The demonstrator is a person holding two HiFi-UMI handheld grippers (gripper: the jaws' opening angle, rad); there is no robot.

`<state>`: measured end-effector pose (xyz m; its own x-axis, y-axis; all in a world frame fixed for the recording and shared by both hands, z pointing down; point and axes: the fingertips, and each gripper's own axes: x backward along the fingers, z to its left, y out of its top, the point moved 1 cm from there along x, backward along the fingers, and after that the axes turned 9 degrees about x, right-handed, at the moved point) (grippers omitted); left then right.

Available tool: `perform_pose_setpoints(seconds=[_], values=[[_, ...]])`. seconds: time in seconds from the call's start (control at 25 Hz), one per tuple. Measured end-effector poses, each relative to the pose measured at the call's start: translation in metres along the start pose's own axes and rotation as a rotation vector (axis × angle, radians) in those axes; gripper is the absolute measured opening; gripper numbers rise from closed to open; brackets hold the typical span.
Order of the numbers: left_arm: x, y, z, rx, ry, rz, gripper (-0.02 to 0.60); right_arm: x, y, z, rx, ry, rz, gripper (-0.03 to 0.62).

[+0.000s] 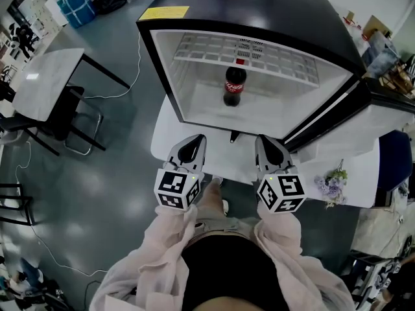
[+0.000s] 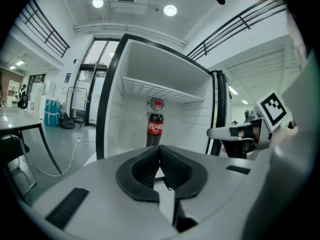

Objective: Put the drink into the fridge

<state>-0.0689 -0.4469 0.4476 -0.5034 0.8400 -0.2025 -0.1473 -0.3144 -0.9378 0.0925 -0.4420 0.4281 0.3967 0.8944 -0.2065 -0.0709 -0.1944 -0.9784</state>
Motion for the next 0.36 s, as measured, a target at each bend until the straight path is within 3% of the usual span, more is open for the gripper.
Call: perform_pose_setpoints(seconds=[0.36], values=[[0.0004, -0.0069, 0.0018, 0.006, 0.002, 0.014, 0.012, -0.0007, -0.0014, 0.0045, -0.004, 0.005, -0.001, 0.008]])
